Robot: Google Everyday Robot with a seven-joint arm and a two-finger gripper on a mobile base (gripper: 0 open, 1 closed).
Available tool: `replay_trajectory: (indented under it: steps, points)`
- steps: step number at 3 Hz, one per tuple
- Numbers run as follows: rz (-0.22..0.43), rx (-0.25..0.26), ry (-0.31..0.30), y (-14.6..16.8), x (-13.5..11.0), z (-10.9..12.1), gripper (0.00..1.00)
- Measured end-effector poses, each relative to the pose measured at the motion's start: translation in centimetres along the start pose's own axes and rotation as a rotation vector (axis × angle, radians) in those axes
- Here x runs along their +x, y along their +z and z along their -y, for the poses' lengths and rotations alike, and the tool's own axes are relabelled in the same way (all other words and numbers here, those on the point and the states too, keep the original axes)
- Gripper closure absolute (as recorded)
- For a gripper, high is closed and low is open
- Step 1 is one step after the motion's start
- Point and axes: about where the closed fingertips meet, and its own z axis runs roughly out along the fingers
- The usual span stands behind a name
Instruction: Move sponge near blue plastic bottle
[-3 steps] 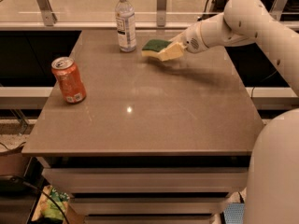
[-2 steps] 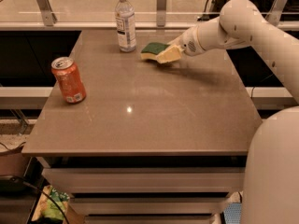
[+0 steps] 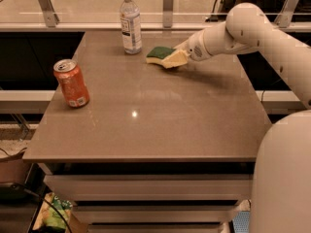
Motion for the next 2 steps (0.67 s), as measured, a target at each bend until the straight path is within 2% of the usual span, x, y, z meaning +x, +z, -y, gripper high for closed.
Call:
replay_trajectory:
  steps: [2]
  points:
    - [-0.002,-0.01,0.0,0.62,0.05,-0.31,0.36]
